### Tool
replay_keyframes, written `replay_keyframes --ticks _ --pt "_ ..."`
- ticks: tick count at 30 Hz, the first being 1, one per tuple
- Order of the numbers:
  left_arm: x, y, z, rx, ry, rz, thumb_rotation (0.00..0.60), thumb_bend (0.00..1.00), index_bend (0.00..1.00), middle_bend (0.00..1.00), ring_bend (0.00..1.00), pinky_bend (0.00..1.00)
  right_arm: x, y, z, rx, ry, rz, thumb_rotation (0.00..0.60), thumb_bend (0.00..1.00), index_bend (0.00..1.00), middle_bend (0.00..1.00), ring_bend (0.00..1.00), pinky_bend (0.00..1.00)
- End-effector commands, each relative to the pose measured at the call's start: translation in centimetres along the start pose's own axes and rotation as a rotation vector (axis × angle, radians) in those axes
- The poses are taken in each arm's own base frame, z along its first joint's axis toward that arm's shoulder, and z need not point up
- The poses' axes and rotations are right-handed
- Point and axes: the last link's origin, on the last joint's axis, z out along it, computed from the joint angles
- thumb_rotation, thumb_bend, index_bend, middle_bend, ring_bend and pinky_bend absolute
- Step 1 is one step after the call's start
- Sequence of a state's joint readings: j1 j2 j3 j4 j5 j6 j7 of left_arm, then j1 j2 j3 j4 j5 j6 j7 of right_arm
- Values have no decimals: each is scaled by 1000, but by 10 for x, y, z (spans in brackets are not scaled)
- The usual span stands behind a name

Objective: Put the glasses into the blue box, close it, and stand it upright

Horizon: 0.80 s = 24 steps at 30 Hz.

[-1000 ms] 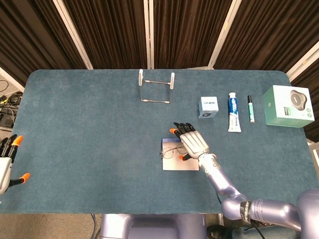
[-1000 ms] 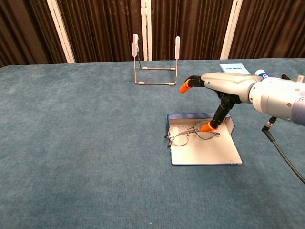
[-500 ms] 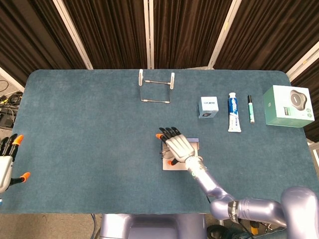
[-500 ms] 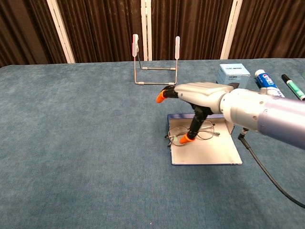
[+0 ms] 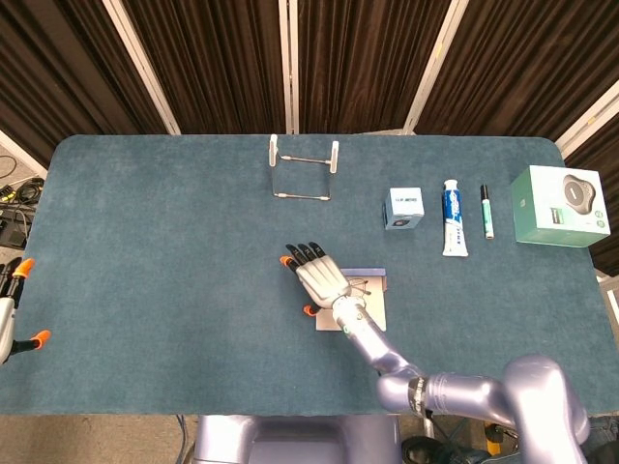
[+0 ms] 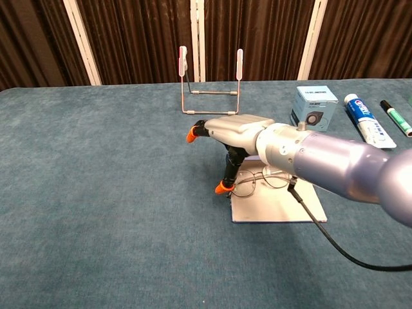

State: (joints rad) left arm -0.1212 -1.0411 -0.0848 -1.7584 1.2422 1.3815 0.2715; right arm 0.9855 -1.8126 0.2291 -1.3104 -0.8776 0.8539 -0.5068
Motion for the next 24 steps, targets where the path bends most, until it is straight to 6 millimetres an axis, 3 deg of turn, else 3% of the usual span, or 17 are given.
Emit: replay_keyframes --ticks 1,24 --pt "0 -1 1 4 0 -2 600 0 0 0 0 0 -3 0 11 -21 -6 1 600 0 150 0 0 0" --pt "-2 2 2 -5 -6 4 600 0 0 0 0 0 5 40 3 -109 12 -60 600 0 159 0 0 0"
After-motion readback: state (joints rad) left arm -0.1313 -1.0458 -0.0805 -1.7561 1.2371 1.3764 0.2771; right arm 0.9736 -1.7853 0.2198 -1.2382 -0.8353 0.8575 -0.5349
